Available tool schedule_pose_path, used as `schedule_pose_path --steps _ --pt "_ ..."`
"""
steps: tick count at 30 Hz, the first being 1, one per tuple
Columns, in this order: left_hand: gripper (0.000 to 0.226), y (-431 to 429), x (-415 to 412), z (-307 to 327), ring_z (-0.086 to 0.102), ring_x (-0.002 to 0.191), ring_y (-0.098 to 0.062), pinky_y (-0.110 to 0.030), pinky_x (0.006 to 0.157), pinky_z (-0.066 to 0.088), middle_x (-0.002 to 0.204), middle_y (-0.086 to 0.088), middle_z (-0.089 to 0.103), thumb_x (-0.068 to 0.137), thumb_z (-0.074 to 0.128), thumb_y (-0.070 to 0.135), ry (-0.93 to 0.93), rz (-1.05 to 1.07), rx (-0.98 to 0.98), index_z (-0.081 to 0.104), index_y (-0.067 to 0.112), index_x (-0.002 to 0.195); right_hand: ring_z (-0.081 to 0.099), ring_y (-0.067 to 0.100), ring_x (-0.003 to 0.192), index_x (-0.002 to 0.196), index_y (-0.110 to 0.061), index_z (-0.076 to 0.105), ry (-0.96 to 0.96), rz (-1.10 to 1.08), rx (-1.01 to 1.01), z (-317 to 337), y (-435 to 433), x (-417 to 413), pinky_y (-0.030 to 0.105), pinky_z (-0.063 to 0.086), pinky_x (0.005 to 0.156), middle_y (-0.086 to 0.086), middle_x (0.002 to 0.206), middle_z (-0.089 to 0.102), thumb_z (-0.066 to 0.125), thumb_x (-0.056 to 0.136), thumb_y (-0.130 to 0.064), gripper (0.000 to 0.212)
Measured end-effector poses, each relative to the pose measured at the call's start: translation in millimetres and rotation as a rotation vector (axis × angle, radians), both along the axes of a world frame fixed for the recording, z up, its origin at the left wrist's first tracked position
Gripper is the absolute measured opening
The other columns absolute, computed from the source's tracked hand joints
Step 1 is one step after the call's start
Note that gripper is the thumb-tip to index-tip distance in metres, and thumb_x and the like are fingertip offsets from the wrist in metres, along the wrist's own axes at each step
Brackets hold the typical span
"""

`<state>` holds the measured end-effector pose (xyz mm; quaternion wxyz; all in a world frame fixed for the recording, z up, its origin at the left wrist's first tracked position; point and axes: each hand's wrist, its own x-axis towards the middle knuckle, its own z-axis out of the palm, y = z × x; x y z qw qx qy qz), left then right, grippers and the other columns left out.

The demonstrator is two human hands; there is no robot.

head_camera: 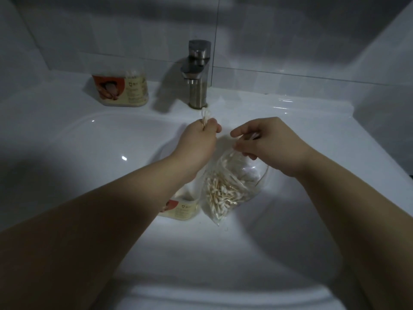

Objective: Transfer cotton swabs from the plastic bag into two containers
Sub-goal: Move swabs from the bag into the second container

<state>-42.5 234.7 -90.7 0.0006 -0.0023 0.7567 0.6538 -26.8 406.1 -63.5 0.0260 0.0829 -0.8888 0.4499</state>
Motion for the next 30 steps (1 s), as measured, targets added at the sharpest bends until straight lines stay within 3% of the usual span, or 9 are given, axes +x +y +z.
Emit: schedule_pose_path --steps 4,8,11,13,15,18,24,28,30 --pt "0.041 1 -1 3 0.053 0.066 -0.019 -0.039 0.075 0.047 0.067 0.003 0.054 0.106 0.041 0.044 -0.006 -0.005 0.048 0.055 0.021 0.076 0.056 0.014 0.056 0.099 -0.008 0.075 -0.052 0.005 -0.282 2 1 -1 0.02 0.048 0.057 0.002 0.062 0.064 0.078 0.084 -0.001 0.017" --pt "0.047 -3 2 0 0.075 0.092 -0.018 -0.037 0.086 0.06 0.097 -0.002 0.079 0.108 0.041 0.048 -0.03 -0.163 0.062 0.072 0.012 0.106 0.056 0.022 0.065 0.098 -0.006 0.075 -0.109 0.025 -0.414 2 3 -3 0.028 0.049 0.064 0.006 0.067 0.063 0.079 0.082 0.0 0.017" --pt "0.046 -1 9 0 0.075 0.076 -0.018 -0.032 0.068 0.062 0.093 -0.007 0.079 0.109 0.039 0.046 -0.077 -0.348 0.142 0.07 0.012 0.116 0.061 0.023 0.065 0.098 -0.007 0.076 -0.108 0.084 -0.387 2 1 -1 0.029 0.051 0.065 0.013 0.074 0.068 0.078 0.083 0.001 0.017" --pt "0.043 2 12 -1 0.063 0.055 -0.008 -0.024 0.051 0.051 0.076 0.001 0.075 0.109 0.038 0.048 -0.049 -0.376 0.036 0.07 0.019 0.112 0.063 0.022 0.062 0.096 -0.008 0.077 -0.097 0.126 -0.373 1 -1 1 0.027 0.053 0.065 0.015 0.072 0.069 0.075 0.084 0.003 0.016" --pt "0.043 4 11 -3 0.046 0.044 -0.004 -0.021 0.044 0.038 0.058 0.009 0.059 0.108 0.038 0.05 -0.039 -0.362 -0.019 0.068 0.019 0.111 0.062 0.023 0.064 0.097 -0.007 0.077 -0.091 0.108 -0.375 1 -2 1 0.029 0.054 0.068 0.019 0.074 0.068 0.075 0.085 0.002 0.016" --pt "0.041 3 9 0 0.038 0.041 -0.004 -0.02 0.04 0.032 0.05 0.014 0.044 0.108 0.038 0.05 -0.074 -0.324 -0.033 0.064 0.02 0.116 0.061 0.026 0.07 0.101 -0.001 0.075 -0.106 0.075 -0.441 1 -2 0 0.028 0.055 0.07 0.025 0.082 0.065 0.074 0.086 0.002 0.015" --pt "0.034 1 4 -1 0.04 0.046 -0.009 -0.023 0.042 0.032 0.064 0.004 0.045 0.106 0.039 0.054 -0.087 -0.27 -0.102 0.053 0.027 0.093 0.063 0.022 0.065 0.093 0.004 0.072 -0.073 -0.031 -0.499 3 -1 -2 0.025 0.056 0.068 0.017 0.072 0.065 0.073 0.085 0.008 0.009" --pt "0.041 -2 3 -2 0.041 0.042 -0.007 -0.021 0.041 0.034 0.055 0.009 0.046 0.104 0.044 0.056 -0.098 -0.244 -0.122 0.063 0.02 0.099 0.063 0.02 0.058 0.086 0.001 0.071 -0.021 -0.134 -0.491 6 3 -3 0.025 0.058 0.066 0.013 0.066 0.063 0.071 0.084 0.011 0.01" --pt "0.037 -3 4 -3 0.039 0.039 -0.006 -0.019 0.039 0.033 0.05 0.011 0.043 0.105 0.046 0.05 -0.107 -0.244 -0.098 0.063 0.019 0.092 0.065 0.02 0.059 0.085 -0.001 0.071 0.0 -0.171 -0.465 8 8 -4 0.025 0.059 0.067 0.014 0.069 0.065 0.071 0.084 0.01 0.011"
